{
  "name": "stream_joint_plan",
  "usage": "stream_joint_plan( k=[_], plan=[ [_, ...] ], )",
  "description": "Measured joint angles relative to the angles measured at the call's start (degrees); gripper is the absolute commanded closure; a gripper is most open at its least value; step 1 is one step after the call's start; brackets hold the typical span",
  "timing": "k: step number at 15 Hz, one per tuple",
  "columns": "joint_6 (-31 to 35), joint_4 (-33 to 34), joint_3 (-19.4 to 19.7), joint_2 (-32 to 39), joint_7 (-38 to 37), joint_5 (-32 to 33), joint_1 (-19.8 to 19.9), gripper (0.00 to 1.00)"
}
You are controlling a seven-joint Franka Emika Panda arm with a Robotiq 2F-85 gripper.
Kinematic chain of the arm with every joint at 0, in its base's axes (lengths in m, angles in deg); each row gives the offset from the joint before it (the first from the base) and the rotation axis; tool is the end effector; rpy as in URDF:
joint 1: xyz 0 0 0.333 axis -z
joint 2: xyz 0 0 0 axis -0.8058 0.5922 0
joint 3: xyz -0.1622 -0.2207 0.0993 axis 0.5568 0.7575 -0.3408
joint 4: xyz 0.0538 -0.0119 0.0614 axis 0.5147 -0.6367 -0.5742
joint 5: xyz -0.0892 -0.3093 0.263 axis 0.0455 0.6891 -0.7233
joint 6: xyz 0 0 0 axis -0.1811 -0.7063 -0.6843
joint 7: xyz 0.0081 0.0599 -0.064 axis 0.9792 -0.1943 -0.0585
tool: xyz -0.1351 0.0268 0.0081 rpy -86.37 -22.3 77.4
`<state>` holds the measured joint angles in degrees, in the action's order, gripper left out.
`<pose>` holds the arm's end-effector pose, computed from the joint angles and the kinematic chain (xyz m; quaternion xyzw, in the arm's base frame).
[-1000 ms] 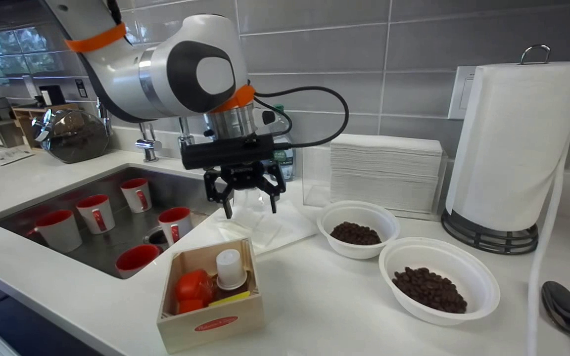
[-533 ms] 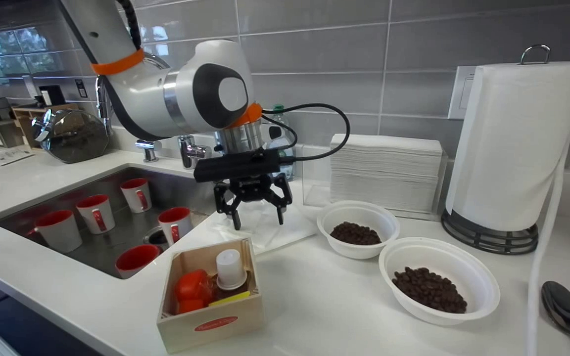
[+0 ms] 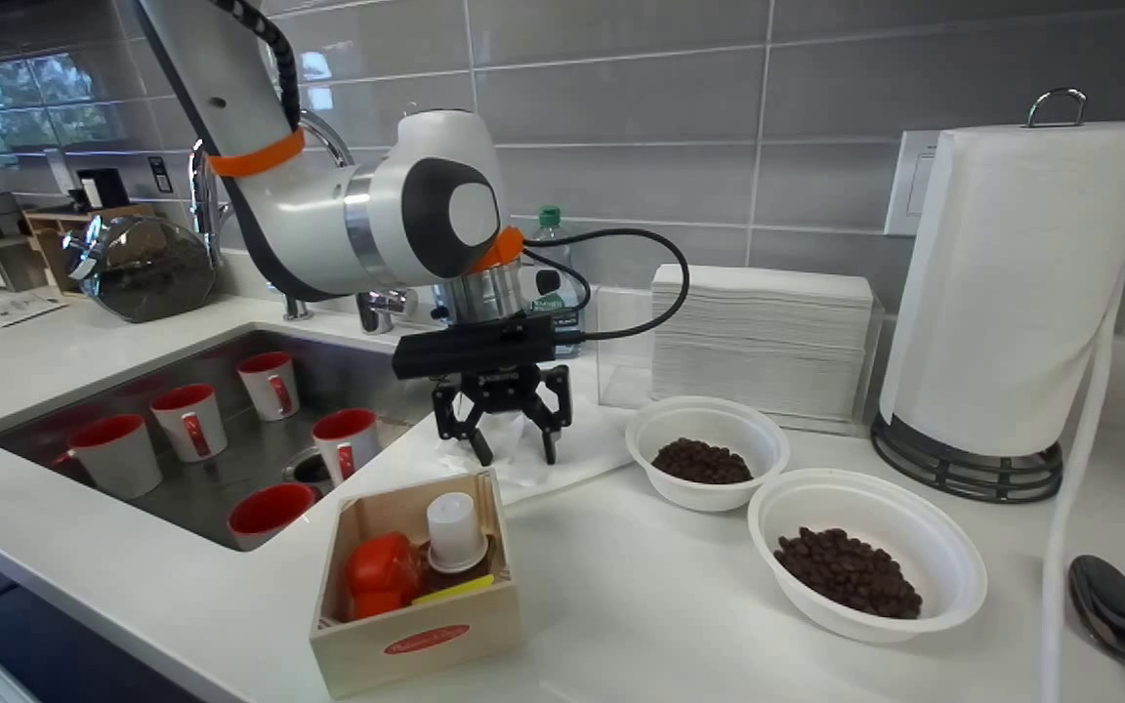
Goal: Move one paper towel to the right
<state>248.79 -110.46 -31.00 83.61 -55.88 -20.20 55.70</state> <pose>0.4385 -0.0573 0.0986 0.9739 0.2150 -0.0149 0.0706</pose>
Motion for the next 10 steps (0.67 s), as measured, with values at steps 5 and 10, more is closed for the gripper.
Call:
stream_joint_plan(
  k=[5, 10],
  plan=[
    [0.8, 0.4, 1.2, -0.2, -0.5, 0.0, -0.1, 1.00],
    [1.1, 0.6, 1.6, -0.4, -0.5, 0.0, -0.1, 1.00]
  ],
)
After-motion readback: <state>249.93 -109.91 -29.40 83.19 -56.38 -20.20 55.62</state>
